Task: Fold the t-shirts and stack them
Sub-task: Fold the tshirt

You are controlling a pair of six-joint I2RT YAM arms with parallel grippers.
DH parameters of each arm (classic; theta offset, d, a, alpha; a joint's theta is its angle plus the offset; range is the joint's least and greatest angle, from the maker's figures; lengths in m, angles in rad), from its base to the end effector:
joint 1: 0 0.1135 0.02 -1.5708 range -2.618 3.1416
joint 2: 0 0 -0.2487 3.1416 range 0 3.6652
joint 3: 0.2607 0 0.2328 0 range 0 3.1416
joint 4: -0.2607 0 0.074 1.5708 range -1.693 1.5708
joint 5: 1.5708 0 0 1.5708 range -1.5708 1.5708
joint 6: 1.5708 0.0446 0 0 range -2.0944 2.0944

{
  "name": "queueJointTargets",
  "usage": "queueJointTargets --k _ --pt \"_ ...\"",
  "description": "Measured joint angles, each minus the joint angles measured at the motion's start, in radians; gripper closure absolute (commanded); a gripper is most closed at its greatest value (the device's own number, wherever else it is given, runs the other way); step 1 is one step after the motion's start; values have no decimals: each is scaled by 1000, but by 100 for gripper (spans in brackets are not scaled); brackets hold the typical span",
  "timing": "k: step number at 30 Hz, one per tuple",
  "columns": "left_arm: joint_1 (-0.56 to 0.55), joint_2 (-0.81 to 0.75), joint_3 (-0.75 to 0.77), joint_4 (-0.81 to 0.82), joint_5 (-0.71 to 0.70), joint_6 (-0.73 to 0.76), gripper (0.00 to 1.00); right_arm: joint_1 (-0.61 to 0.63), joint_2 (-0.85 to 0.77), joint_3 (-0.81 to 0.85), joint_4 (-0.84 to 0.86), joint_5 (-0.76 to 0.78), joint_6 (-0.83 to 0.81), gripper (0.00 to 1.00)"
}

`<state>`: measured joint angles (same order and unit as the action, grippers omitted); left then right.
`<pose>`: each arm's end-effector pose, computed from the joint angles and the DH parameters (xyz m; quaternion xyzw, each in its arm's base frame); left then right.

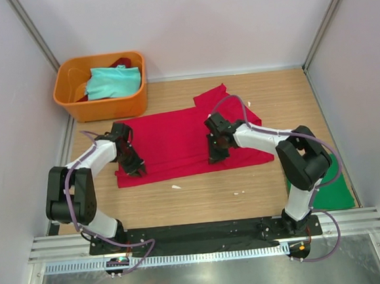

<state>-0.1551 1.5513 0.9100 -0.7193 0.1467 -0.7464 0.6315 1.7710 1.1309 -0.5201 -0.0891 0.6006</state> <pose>0.2519 -0.0460 0.1602 -0.2816 0.9510 -0.1112 0.0624 0.2664 0.1998 0.1624 -0.0242 0.9778 0.1533 0.1410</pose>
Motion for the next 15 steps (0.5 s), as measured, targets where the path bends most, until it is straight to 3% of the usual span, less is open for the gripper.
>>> queueJointTargets --k 15 --pt "0 112 125 -72 -105 116 71 2 80 61 13 88 31 83"
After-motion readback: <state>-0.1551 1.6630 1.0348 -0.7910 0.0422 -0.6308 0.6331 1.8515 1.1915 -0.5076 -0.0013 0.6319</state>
